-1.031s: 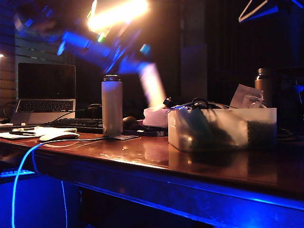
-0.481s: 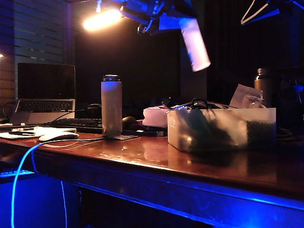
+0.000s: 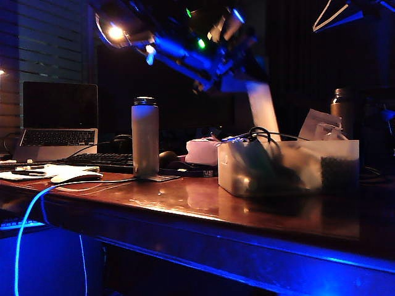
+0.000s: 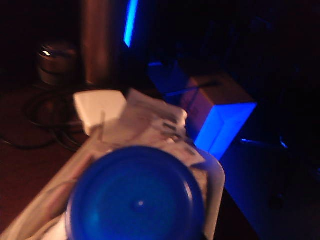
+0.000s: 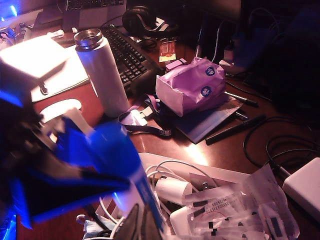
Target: Pick up the liquid glue and place it into the translucent box.
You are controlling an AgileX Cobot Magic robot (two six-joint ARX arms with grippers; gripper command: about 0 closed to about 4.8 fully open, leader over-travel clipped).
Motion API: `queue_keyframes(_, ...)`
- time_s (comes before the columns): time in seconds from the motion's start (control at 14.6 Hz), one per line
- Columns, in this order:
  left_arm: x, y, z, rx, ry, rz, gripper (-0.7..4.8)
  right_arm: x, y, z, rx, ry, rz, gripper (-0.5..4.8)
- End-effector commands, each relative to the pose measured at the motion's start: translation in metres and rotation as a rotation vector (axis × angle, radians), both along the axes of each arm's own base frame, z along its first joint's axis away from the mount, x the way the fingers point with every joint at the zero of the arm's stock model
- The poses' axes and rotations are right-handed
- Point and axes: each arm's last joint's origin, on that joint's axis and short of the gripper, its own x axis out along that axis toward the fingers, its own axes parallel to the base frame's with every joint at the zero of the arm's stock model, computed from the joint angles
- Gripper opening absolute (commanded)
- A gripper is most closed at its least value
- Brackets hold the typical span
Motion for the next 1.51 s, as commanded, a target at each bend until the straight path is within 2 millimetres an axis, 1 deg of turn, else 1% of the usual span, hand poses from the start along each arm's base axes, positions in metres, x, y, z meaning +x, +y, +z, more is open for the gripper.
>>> queue_keyframes(0.07, 0.007, -0.012, -0.008, -0.012, -0.030, -0.015, 1.62, 0.000, 0.000, 0.004, -0.002, -0.028, -0.001, -0.01)
queue_keyframes(0.27, 0.010, -0.016, -0.017, -0.003, -0.016, -0.020, 1.62, 0.000, 0.000, 0.004, -0.001, -0.025, -0.001, -0.01)
queue_keyframes(0.34, 0.010, -0.016, -0.018, 0.004, -0.006, -0.020, 1.81, -0.001, 0.000, 0.003, -0.002, -0.018, 0.000, -0.01)
queue_keyframes(0.41, 0.010, -0.016, -0.018, 0.006, -0.001, -0.022, 2.26, -0.001, 0.000, 0.002, -0.003, -0.006, 0.000, -0.01)
queue_keyframes(0.48, 0.010, -0.016, -0.019, 0.011, 0.006, -0.023, 3.24, -0.001, 0.000, 0.001, -0.005, 0.005, 0.000, -0.01)
queue_keyframes(0.55, 0.009, -0.016, -0.020, 0.015, 0.012, -0.024, 3.74, -0.002, 0.000, 0.000, -0.010, 0.015, 0.001, -0.01)
queue_keyframes(0.69, 0.006, -0.020, -0.020, 0.016, 0.012, -0.033, 3.76, -0.003, 0.000, -0.003, -0.035, 0.035, 0.011, -0.01)
queue_keyframes(0.76, 0.005, -0.021, -0.019, 0.015, 0.011, -0.036, 3.92, -0.003, 0.000, -0.004, -0.056, 0.040, 0.018, -0.01)
queue_keyframes(0.82, 0.004, -0.023, -0.017, 0.014, 0.009, -0.040, 4.19, -0.003, 0.000, -0.005, -0.058, 0.045, 0.017, -0.01)
queue_keyframes(0.89, 0.003, -0.026, -0.015, 0.009, 0.000, -0.043, 4.30, -0.004, -0.001, -0.004, -0.059, 0.041, 0.015, -0.01)
queue_keyframes(1.1, 0.003, -0.025, 0.002, -0.023, -0.045, -0.042, 4.30, -0.005, -0.001, -0.003, -0.075, 0.024, 0.024, -0.01)
queue_keyframes(1.17, 0.001, -0.023, 0.010, -0.031, -0.062, -0.034, 4.15, -0.006, -0.001, -0.002, -0.075, 0.025, 0.024, -0.01)
queue_keyframes(1.24, -0.002, -0.020, 0.020, -0.032, -0.081, -0.013, 3.38, -0.006, -0.001, -0.002, -0.075, 0.024, 0.024, -0.01)
queue_keyframes(1.31, -0.006, -0.016, 0.032, -0.028, -0.112, -0.017, 2.05, -0.007, -0.001, -0.001, -0.075, 0.021, 0.024, -0.01)
queue_keyframes(1.37, -0.010, -0.009, 0.046, -0.032, -0.130, 0.000, 0.97, -0.008, -0.001, 0.000, -0.074, 0.017, 0.024, -0.01)
queue_keyframes(1.51, -0.023, 0.008, 0.074, -0.011, -0.127, 0.012, 0.28, -0.011, -0.001, 0.003, -0.073, 0.002, 0.023, -0.01)
